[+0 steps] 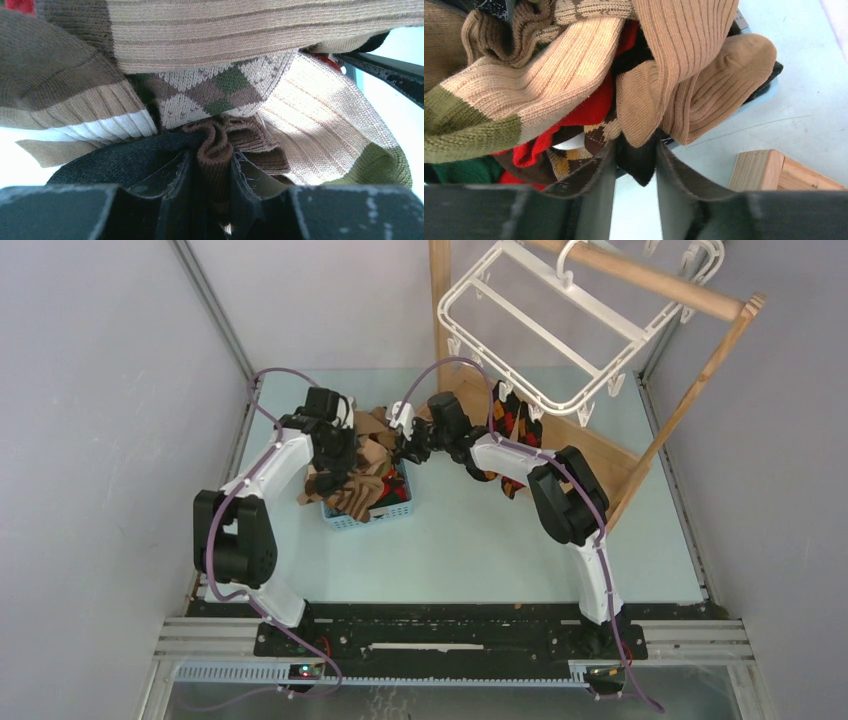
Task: Clip the socks to the hanger
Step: Pick up the sock from the bin.
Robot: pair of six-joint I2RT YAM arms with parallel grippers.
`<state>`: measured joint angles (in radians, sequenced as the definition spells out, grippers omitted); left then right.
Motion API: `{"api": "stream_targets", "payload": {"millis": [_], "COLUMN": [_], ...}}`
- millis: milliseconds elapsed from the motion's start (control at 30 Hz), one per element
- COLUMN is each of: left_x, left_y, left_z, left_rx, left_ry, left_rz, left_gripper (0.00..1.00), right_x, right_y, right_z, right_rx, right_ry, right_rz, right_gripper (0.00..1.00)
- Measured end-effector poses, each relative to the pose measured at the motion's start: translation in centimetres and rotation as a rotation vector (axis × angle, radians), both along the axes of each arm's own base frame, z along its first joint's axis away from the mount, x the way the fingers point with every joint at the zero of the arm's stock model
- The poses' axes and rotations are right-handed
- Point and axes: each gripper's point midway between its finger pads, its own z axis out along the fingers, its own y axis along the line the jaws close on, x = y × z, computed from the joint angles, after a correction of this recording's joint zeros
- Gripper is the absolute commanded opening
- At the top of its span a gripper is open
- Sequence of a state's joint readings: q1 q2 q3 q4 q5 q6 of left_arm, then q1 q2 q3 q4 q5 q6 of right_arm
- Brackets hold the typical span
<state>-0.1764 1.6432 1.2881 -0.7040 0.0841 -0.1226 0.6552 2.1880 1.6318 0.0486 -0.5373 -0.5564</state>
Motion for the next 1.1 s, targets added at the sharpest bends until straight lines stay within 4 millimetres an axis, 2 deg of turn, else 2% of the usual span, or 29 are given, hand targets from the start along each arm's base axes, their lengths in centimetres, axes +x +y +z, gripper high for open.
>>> {"api": "stream_targets", "payload": {"millis": [133, 233, 400, 567, 733, 967, 1100], "left_x": [0.0, 0.1, 0.0, 0.0, 0.1, 0.2, 0.2], "left_y": [0.0, -0.1, -0.1, -0.1, -0.2, -0.4, -0.5], "left_z": [0.1, 0.2, 0.2, 0.3, 0.4, 0.7, 0.8], "left_rx": [-0.012, -0.022, -0.043, -0.065, -0.081, -0.1, -0.107], "left_ry": [0.006, 0.008, 0.012, 0.015, 0.014, 0.007, 0.004], "left_rz": [-0.002, -0.003, -0.002, -0.003, -0.004, -0.003, -0.005], "left_gripper": [0.37, 0.4, 0.47, 0.49, 0.48, 0.46, 0.45], "right_x": [0.2, 0.1, -0.4, -2.4, -3.3, -4.0, -4.4], "right_y": [0.0, 0.1, -0.1, -1.0, -1.5, -1.9, -2.1], "right_z": [0.1, 0.0, 0.1, 0.9, 4.5, 11.5, 13.6], "right_rx": [-0.002, -0.003, 0.0, 0.012, 0.073, 0.214, 0.262], "right_ry": [-0.017, -0.013, -0.007, 0.024, 0.005, -0.076, -0.097], "right_rz": [-0.001, 0.003, 0.013, 0.032, 0.02, -0.01, -0.02], "right_gripper": [0.14, 0.02, 0.0, 0.0, 0.0, 0.0, 0.0]}}
